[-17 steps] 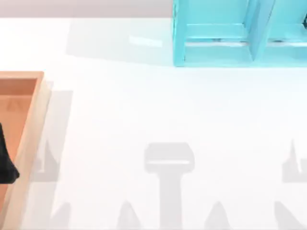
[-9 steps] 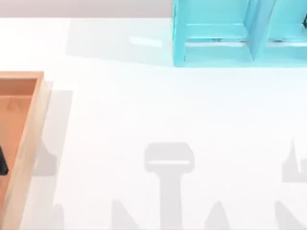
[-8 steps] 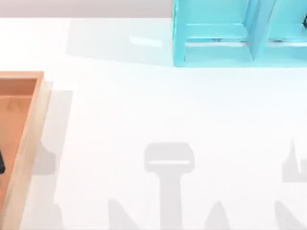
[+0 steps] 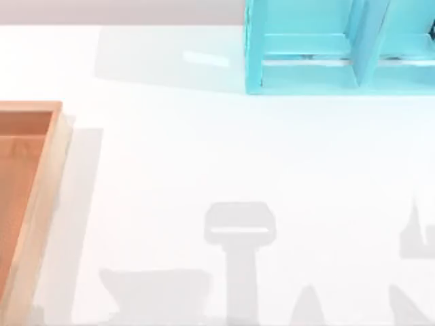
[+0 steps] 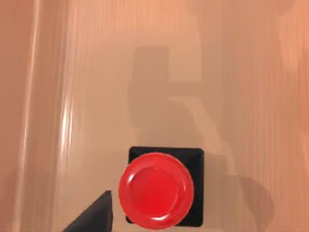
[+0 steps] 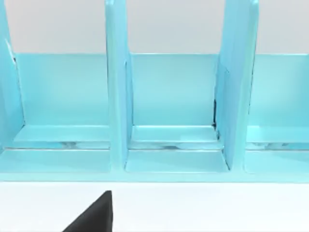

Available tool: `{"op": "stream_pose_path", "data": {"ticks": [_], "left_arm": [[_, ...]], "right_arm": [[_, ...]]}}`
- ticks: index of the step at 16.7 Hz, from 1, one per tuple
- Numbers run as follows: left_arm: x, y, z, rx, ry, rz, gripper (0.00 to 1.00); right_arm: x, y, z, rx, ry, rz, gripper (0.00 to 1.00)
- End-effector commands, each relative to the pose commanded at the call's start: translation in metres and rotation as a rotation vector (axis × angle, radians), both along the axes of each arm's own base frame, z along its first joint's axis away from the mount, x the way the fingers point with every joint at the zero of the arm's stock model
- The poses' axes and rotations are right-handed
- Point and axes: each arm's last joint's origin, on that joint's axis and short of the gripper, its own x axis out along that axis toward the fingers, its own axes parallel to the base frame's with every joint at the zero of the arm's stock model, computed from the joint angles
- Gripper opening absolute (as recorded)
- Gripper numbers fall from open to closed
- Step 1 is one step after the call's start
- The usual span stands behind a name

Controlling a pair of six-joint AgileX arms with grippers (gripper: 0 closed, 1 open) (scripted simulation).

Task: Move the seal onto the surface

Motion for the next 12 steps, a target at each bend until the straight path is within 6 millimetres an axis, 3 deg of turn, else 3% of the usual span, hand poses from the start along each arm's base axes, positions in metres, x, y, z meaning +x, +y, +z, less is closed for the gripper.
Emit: {"op": "stream_pose_path", "data": {"ticks": [6,12], "left_arm": [[0.064,0.039,0.001,-0.076,0.431,0.0,1.0],[0.081,0.055,0.0,-0.111,0.553,-0.007,1.0]], "right_arm": [[0.0,0.0,0.0,0.0,0.0,0.0,1.0],[0.0,0.0,0.0,0.0,0.0,0.0,1.0]]}}
